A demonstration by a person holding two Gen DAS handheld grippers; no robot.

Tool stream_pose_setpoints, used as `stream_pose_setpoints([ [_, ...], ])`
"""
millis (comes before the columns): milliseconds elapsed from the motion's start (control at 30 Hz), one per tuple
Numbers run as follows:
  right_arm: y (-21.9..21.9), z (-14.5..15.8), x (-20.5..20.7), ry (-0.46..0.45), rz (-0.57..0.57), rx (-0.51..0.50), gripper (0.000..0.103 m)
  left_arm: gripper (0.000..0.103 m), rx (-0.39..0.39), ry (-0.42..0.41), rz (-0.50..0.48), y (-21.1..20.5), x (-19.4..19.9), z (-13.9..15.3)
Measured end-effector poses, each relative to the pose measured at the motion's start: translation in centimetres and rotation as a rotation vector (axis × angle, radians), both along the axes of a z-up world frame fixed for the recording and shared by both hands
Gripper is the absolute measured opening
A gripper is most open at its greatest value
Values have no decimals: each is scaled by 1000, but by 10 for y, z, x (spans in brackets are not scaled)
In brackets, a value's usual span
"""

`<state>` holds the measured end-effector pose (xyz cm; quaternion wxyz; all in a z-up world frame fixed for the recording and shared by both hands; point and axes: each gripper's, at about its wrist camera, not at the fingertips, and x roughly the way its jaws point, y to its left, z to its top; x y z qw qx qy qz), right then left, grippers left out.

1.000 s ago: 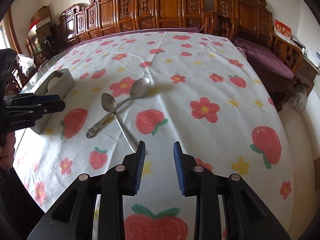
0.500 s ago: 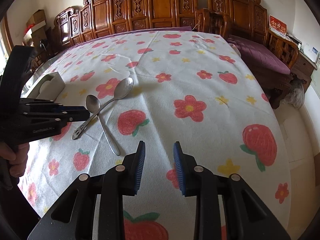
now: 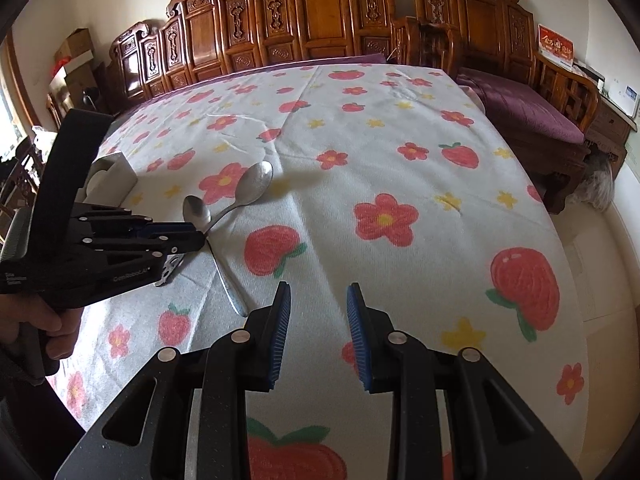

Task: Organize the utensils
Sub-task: 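Move the left gripper to the steel spoons and grasp one by its handle, then lift the steel spoon with the left gripper while the right grasps the other steel spoon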

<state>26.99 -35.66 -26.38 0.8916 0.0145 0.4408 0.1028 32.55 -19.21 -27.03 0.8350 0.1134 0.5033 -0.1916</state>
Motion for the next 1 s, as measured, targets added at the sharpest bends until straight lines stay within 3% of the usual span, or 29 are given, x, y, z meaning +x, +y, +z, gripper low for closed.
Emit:
stream_pose_setpoints([
  [200, 0, 1, -1, -2, -1, 2, 32, 13, 33, -9, -14, -7, 7, 0],
  [267, 0, 1, -1, 0, -2, 6, 32, 6, 43, -7, -32, -9, 6, 0],
  [367, 0, 0, -1, 2, -2, 8, 32, 6, 71, -14, -39, -11, 3, 0],
  [533, 0, 1, -1, -2, 4, 3, 32, 6, 41, -23, -28, -4, -3, 7],
  [1000, 27, 1, 8, -1, 53, -17, 32, 6, -52, -129, 14, 38, -22, 62],
])
